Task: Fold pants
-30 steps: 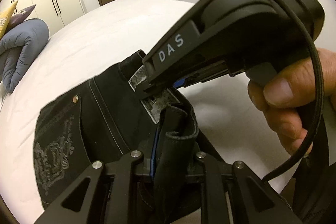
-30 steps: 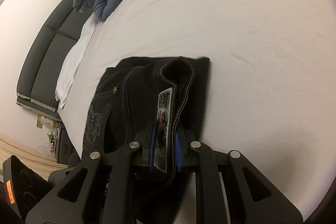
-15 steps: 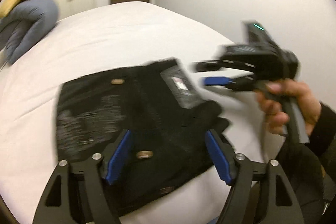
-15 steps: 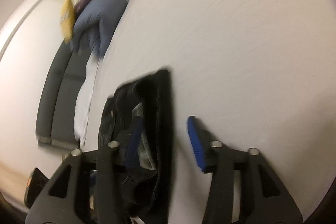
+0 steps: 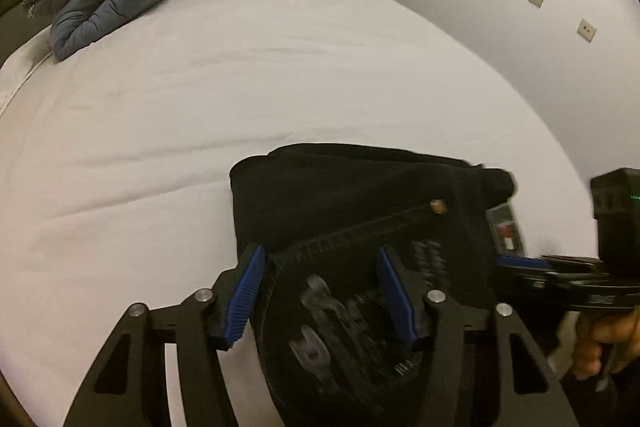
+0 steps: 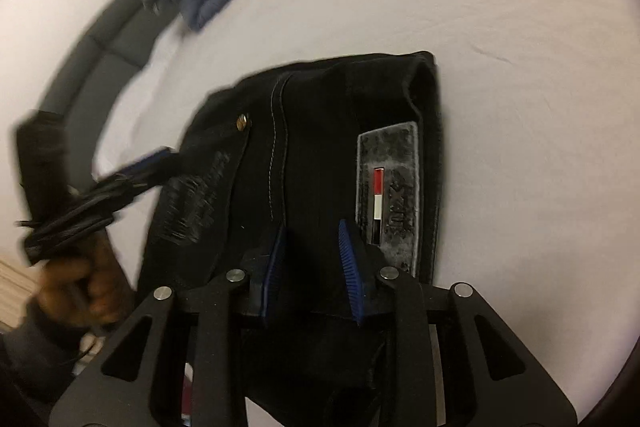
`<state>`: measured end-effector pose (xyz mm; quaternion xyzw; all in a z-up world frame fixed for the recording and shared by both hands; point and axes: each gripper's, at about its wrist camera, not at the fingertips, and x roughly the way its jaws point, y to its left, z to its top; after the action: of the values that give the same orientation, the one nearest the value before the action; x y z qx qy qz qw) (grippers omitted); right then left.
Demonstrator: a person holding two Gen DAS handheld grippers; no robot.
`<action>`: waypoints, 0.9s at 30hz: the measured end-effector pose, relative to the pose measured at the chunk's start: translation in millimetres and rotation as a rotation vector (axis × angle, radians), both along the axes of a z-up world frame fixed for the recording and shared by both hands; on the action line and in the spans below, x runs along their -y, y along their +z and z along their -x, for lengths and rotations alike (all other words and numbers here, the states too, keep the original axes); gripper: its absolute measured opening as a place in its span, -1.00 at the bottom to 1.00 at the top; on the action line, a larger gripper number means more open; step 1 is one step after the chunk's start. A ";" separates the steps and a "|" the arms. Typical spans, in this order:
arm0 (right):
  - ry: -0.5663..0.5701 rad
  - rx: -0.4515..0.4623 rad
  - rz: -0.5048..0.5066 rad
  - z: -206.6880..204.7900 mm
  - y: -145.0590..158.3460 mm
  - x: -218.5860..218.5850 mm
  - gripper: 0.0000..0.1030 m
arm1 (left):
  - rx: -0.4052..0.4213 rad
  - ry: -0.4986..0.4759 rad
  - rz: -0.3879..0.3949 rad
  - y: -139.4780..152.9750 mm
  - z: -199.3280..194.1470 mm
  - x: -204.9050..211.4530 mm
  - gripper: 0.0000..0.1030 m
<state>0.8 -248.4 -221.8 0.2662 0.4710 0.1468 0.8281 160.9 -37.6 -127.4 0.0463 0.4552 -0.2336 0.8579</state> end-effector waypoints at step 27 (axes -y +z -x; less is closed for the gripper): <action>-0.040 0.100 0.147 78.2 23.6 -41.6 -0.54 | 0.030 0.056 -0.215 -34.4 93.5 4.2 0.27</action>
<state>-77.4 -206.8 -198.2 0.2065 0.4334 0.1085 0.8705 67.4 -41.9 -161.8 0.1289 0.4659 -0.1588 0.8609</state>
